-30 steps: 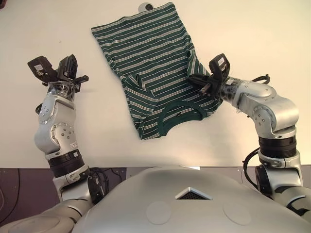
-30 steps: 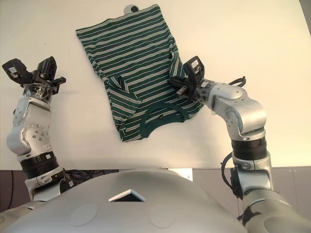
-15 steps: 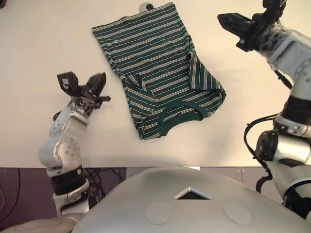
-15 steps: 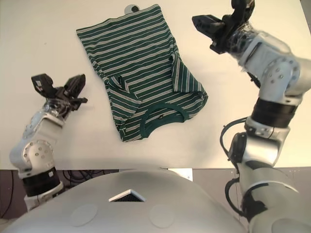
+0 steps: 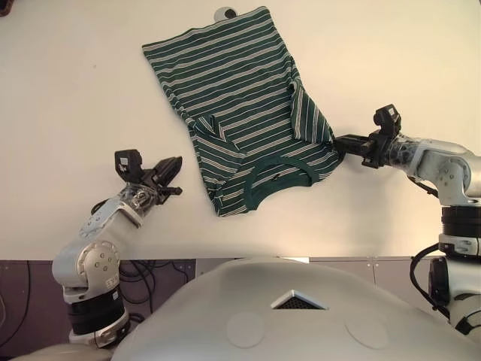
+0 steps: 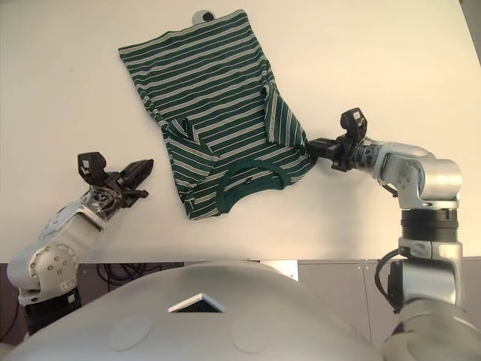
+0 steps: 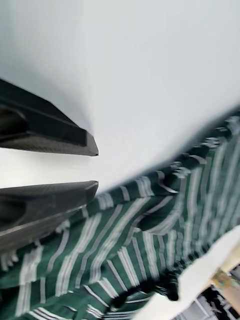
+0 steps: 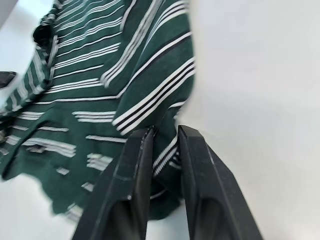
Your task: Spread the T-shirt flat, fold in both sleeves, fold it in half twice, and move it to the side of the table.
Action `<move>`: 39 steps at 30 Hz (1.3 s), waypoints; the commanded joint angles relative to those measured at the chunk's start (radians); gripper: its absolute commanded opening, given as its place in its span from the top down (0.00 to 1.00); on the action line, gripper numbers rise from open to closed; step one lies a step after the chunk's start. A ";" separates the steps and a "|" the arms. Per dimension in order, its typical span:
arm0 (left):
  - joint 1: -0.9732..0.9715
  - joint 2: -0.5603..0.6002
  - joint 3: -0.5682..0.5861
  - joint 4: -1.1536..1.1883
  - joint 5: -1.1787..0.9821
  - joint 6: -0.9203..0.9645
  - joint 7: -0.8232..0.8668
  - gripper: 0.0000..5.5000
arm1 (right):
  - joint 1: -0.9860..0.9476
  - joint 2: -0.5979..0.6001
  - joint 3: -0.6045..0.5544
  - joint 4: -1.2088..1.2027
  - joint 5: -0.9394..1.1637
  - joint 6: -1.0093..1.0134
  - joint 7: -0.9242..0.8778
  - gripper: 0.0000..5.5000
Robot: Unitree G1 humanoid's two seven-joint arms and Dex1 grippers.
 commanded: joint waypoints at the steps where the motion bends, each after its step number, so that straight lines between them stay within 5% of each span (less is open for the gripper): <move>1: -0.005 0.035 0.042 -0.004 -0.012 0.011 -0.004 0.84 | 0.057 -0.038 0.027 -0.136 0.045 0.045 0.037 0.84; 10: 0.010 0.077 0.095 -0.023 -0.057 0.046 -0.024 0.84 | 0.079 -0.057 -0.032 -0.235 0.123 0.131 0.036 0.84; 16: 0.063 0.028 0.121 -0.113 -0.271 0.179 0.060 0.81 | 0.020 -0.257 -0.089 0.027 0.098 0.046 0.248 0.83; 22: 0.043 0.046 0.145 -0.084 -0.480 0.251 0.174 0.65 | -0.101 -0.140 -0.096 0.176 0.087 0.064 0.122 0.65; 29: 0.064 0.106 0.089 -0.052 -0.661 0.295 0.305 0.46 | -0.062 -0.084 -0.030 0.206 0.035 0.054 0.053 0.65; 39: 0.126 0.068 -0.050 -0.042 -0.734 0.183 0.404 0.46 | -0.083 -0.050 0.047 0.151 0.053 0.072 0.076 0.65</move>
